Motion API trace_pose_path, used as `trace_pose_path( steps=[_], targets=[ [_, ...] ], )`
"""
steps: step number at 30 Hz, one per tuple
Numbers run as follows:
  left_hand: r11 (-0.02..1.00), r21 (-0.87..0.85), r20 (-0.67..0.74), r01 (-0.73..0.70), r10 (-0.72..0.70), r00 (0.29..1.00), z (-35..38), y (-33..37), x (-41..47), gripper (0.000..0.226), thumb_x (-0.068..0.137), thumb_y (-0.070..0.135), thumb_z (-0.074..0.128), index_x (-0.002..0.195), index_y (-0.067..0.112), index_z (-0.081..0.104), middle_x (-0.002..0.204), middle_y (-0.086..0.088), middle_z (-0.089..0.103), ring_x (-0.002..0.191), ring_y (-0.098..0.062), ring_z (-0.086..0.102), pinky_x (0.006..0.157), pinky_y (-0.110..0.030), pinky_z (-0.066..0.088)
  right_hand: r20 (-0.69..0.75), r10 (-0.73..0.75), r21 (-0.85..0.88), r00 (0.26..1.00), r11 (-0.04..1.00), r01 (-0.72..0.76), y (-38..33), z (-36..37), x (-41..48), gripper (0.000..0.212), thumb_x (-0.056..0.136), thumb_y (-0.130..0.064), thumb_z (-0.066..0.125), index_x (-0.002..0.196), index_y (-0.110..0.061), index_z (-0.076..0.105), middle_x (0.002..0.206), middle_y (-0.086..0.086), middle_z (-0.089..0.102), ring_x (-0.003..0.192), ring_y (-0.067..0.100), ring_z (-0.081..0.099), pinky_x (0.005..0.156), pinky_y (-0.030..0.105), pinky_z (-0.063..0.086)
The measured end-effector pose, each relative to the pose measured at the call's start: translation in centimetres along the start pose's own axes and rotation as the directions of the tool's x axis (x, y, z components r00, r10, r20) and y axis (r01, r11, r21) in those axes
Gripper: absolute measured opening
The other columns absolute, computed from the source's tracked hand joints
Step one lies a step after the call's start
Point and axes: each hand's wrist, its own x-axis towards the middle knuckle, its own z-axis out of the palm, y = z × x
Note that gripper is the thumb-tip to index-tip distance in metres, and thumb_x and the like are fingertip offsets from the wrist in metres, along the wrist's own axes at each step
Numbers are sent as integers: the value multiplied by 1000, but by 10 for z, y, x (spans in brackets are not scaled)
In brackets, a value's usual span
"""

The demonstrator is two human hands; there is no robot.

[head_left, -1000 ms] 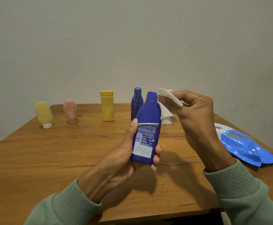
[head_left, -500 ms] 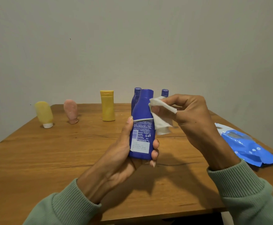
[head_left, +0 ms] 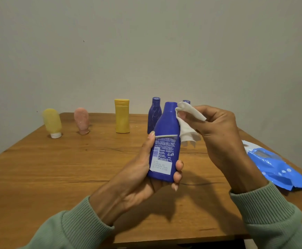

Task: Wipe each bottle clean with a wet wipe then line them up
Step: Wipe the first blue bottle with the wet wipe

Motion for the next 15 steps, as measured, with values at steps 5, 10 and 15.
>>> trace_pose_path(
  steps=[5, 10, 15],
  targets=[
    [995, -84, 3, -50, 50, 999, -5, 5, 2, 64, 84, 61, 42, 117, 9, 56, 79, -7, 64, 64, -16, 63, 55, -29, 53, 91, 105, -43, 990, 994, -101, 2, 0, -2, 24, 68, -27, 68, 90, -16, 68, 84, 0, 72, 85, 14, 69, 63, 26, 58],
    [989, -106, 79, -105, 113, 990, -6, 19, 1, 65, 92, 61, 30, 110, 5, 57, 77, -12, 61, 63, -19, 59, 56, -30, 53, 181, 157, -110, 971, 984, -139, 3, 7, -8, 10, 68, -23, 66, 78, -21, 66, 70, -8, 71, 71, 9, 70, 54, 21, 54],
    [983, -45, -3, -177, 178, 984, -12, 23, 3, 70, 91, 64, 28, 122, 6, 54, 81, -14, 62, 68, -22, 60, 60, -33, 54, 83, 94, -154, 992, 985, -80, -6, 2, -4, 25, 60, -29, 73, 82, -19, 69, 69, -11, 69, 68, 3, 66, 53, 16, 51]
  ],
)
